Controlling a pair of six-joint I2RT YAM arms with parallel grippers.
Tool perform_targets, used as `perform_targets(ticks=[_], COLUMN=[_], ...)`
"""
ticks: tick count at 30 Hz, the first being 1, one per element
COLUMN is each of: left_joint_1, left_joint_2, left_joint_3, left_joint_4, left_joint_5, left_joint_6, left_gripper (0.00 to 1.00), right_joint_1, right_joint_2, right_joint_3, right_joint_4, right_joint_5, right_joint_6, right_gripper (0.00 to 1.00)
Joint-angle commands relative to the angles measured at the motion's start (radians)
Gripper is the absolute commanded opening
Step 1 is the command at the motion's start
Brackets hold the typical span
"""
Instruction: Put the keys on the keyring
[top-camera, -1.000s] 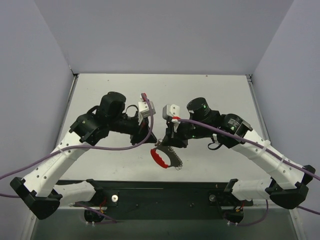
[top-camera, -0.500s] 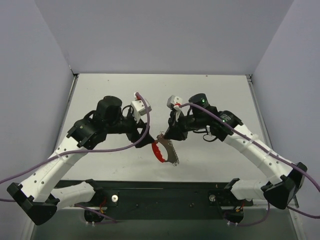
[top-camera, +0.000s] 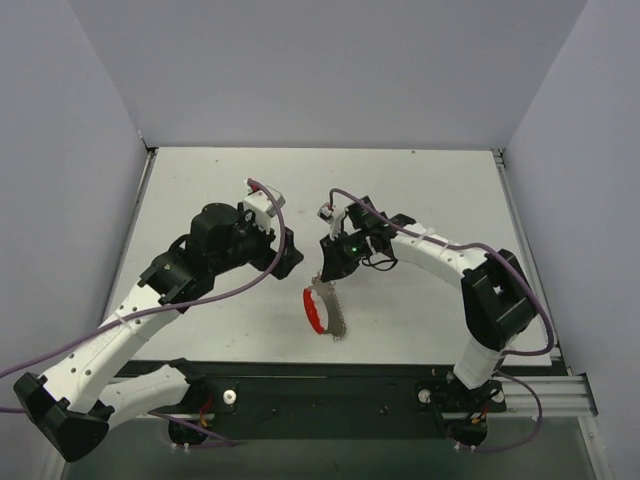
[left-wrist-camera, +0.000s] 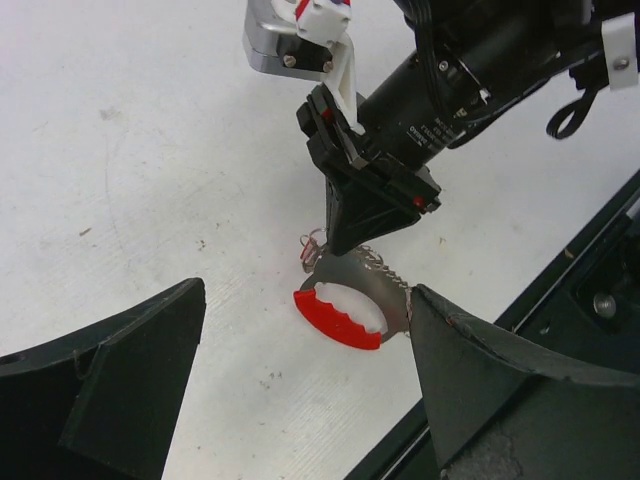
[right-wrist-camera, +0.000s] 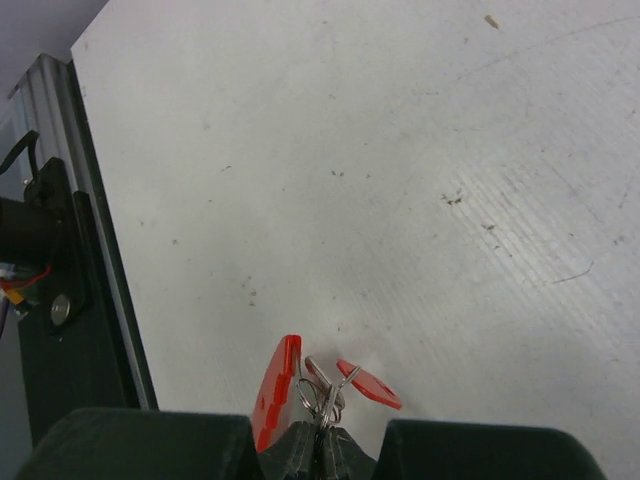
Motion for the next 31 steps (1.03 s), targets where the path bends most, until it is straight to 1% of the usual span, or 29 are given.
perform_targets(ticks=[1, 3, 4, 5, 6, 9, 10, 11, 12, 15, 16, 17, 18, 19, 21, 22, 25, 29, 31], left_joint_1=[0.022, 0.024, 0.024, 0.025, 0.028, 0.033, 0.033, 0.033, 0.033, 0.033, 0.035, 0.035, 0.035, 0.035, 0.035, 0.035, 0.035, 0.033, 0.033], left_joint_2=[0.027, 0.044, 0.061, 0.068, 0.076, 0.096, 0.104, 0.107, 0.111, 0.116, 0.110, 0.108, 0.101, 0.096, 0.085, 0.075, 0.041, 0.016, 0.009], left_joint_3=[-0.003, 0.001, 0.003, 0.006, 0.009, 0.001, 0.000, -0.005, -0.006, -0.022, -0.028, -0.034, -0.046, -0.051, -0.069, -0.078, -0.123, -0.152, -0.147], left_joint_4=[0.144, 0.142, 0.139, 0.128, 0.122, 0.130, 0.136, 0.140, 0.142, 0.151, 0.163, 0.171, 0.177, 0.188, 0.200, 0.213, 0.255, 0.280, 0.245], left_joint_5=[-0.085, -0.108, -0.120, -0.126, -0.129, -0.152, -0.154, -0.152, -0.149, -0.168, -0.169, -0.180, -0.185, -0.189, -0.203, -0.211, -0.240, -0.270, -0.358], left_joint_6=[-0.146, -0.171, -0.180, -0.182, -0.183, -0.185, -0.188, -0.189, -0.189, -0.192, -0.192, -0.192, -0.194, -0.192, -0.180, -0.175, -0.159, -0.093, -0.080], left_gripper=[0.92, 0.92, 0.92, 0.92, 0.92, 0.92, 0.92, 0.93, 0.93, 0.93, 0.93, 0.93, 0.93, 0.93, 0.93, 0.93, 0.93, 0.93, 0.93], right_joint_1=[-0.013, -0.013, -0.016, -0.022, -0.025, -0.028, -0.029, -0.026, -0.029, -0.026, -0.026, -0.026, -0.023, -0.022, -0.022, -0.023, -0.026, -0.033, -0.033], right_joint_2=[0.050, 0.058, 0.047, 0.022, 0.018, 0.010, -0.001, -0.031, -0.050, -0.154, -0.188, -0.264, -0.307, -0.396, -0.490, -0.580, -0.724, -0.841, -0.902], right_joint_3=[0.013, -0.021, -0.045, -0.067, -0.070, -0.053, -0.059, -0.068, -0.085, -0.116, -0.137, -0.153, -0.170, -0.203, -0.237, -0.272, -0.314, -0.373, -0.398], right_joint_4=[0.108, 0.165, 0.202, 0.267, 0.265, 0.223, 0.223, 0.223, 0.225, 0.220, 0.222, 0.223, 0.231, 0.248, 0.268, 0.288, 0.308, 0.306, 0.286], right_joint_5=[0.074, 0.151, 0.183, 0.203, 0.232, 0.313, 0.340, 0.358, 0.407, 0.463, 0.492, 0.509, 0.528, 0.564, 0.597, 0.630, 0.688, 0.814, 0.916], right_joint_6=[0.080, 0.115, 0.134, 0.149, 0.163, 0.165, 0.172, 0.174, 0.176, 0.185, 0.188, 0.191, 0.197, 0.203, 0.220, 0.225, 0.237, 0.220, 0.205], right_gripper=[0.00, 0.00, 0.02, 0.02, 0.02, 0.18, 0.27, 0.32, 0.42, 0.56, 0.70, 0.81, 0.91, 0.95, 1.00, 1.00, 1.00, 1.00, 1.00])
